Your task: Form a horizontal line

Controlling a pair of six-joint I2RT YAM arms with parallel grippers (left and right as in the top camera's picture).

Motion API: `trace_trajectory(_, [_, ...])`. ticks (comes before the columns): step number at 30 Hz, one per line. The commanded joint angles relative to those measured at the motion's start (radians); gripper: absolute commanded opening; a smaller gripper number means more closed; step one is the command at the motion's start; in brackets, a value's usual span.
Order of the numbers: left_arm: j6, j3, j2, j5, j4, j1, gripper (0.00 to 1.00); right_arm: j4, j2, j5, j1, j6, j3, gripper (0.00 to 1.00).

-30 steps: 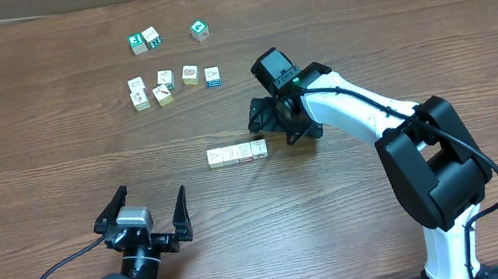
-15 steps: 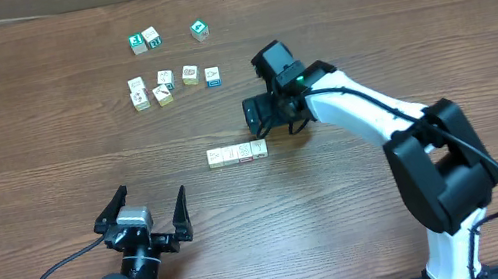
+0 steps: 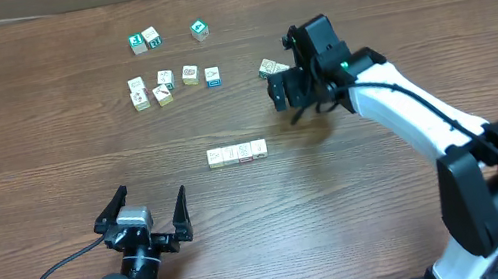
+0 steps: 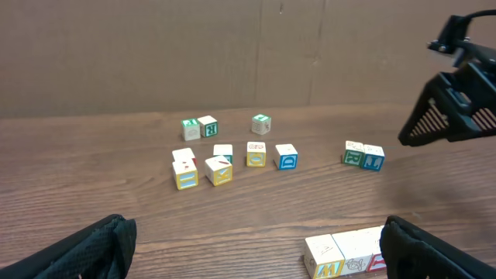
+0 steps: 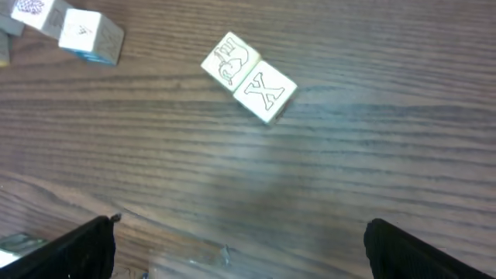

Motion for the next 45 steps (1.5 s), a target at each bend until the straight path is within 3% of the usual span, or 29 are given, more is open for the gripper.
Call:
trace_trajectory(1, [0.022, -0.004, -0.012, -0.01, -0.003, -0.002, 1.0, 0.073, -0.102, -0.003, -0.025, -0.021, -0.11, 1.0])
trace_trajectory(9, [0.023, -0.004, -0.012, -0.01, -0.003, -0.002, 1.0, 0.448, -0.301, -0.167, -0.146, -0.067, -0.489, 1.0])
trace_trajectory(16, [0.022, -0.004, -0.012, -0.01, -0.003, -0.002, 1.0, 0.499, -0.409, -0.201, -0.242, -0.077, -0.638, 1.0])
trace_trajectory(28, [0.022, -0.004, -0.012, -0.01, -0.003, -0.002, 1.0, 0.681, -0.58, -0.198, -0.242, -0.1, -0.853, 1.0])
trace_trajectory(45, [0.022, -0.004, -0.012, -0.01, -0.003, -0.002, 1.0, 0.794, -0.79, -0.173, -0.242, -0.1, -1.059, 1.0])
